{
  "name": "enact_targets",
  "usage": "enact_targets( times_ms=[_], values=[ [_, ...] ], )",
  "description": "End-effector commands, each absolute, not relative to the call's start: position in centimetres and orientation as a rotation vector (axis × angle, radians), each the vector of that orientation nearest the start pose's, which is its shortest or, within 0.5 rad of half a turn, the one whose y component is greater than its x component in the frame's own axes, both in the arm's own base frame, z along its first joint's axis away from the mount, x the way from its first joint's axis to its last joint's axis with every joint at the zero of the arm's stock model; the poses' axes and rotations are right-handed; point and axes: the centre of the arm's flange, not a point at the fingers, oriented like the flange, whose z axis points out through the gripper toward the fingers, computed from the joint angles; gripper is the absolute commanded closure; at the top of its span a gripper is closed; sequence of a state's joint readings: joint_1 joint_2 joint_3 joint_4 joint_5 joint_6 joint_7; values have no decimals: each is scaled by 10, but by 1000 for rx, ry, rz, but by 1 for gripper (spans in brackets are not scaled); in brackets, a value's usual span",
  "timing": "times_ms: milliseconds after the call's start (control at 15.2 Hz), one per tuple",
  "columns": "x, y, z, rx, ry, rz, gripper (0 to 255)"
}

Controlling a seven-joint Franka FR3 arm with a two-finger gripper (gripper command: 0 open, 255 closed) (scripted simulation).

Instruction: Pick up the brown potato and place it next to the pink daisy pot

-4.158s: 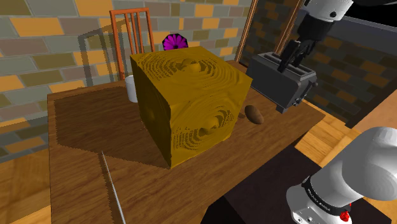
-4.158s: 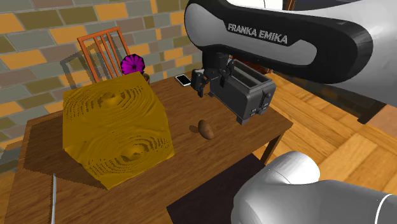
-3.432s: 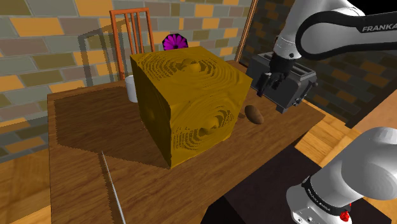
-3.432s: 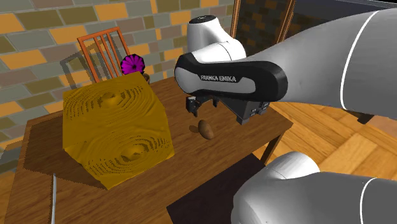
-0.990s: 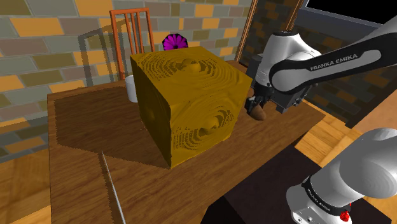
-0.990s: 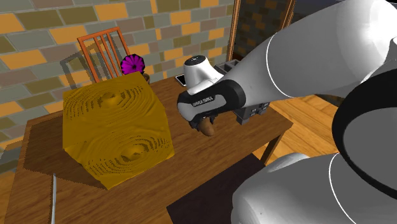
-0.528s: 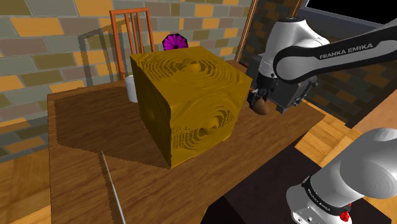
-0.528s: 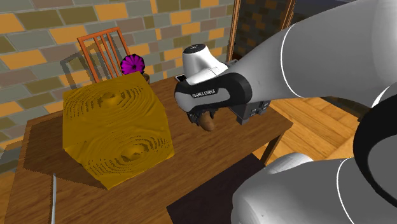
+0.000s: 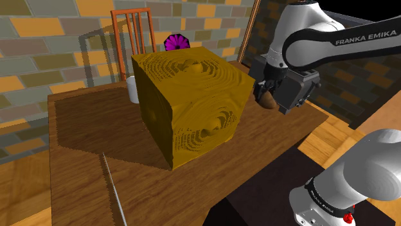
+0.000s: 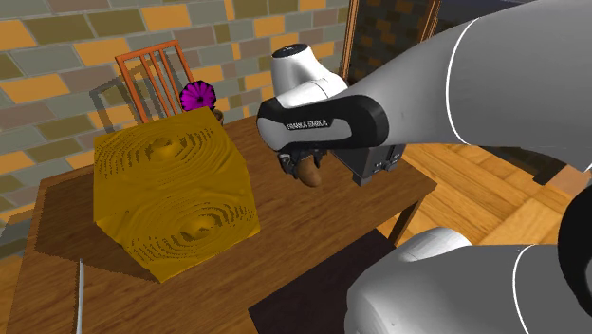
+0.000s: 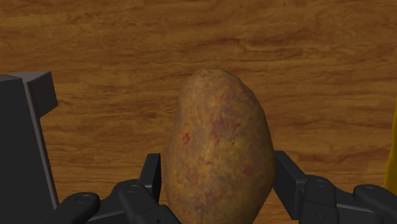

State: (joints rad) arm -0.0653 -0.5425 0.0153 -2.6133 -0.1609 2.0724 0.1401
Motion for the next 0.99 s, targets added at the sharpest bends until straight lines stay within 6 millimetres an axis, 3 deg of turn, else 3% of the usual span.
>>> enact_targets(
  times_ms=[0,924],
  values=[
    [372,-27,440,-3285,189,-12,255],
    [372,-27,514,-3285,189,-12,255]
  ],
)
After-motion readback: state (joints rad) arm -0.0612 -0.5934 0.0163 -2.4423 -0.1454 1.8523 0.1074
